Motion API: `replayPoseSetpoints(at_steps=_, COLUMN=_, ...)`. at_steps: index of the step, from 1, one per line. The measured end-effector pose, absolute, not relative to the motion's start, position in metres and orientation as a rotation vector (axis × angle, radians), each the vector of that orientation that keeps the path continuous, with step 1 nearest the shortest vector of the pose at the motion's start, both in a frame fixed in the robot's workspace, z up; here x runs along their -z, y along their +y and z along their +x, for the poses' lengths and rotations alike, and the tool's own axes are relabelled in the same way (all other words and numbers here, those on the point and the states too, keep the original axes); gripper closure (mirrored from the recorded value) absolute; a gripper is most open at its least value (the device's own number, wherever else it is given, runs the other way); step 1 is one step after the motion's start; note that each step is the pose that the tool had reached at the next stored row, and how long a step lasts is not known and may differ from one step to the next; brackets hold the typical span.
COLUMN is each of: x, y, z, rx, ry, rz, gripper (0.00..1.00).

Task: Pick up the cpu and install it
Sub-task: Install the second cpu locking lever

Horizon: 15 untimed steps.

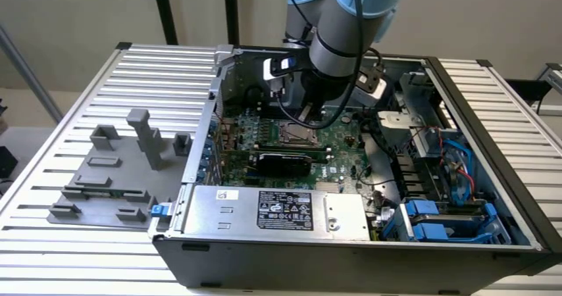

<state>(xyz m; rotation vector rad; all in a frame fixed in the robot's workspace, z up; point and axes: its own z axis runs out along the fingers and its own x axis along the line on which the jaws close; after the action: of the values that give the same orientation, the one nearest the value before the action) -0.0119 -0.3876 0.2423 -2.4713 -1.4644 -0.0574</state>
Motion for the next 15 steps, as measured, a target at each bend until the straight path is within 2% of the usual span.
replayPoseSetpoints(at_steps=9, x=-0.244, y=-0.412, z=-0.031, rx=0.058, ry=-1.465, rz=-2.471, gripper=0.89)
replayPoseSetpoints(at_steps=15, x=-0.249, y=-0.416, z=-0.045, rx=0.059, ry=-1.463, rz=-2.471, gripper=0.89)
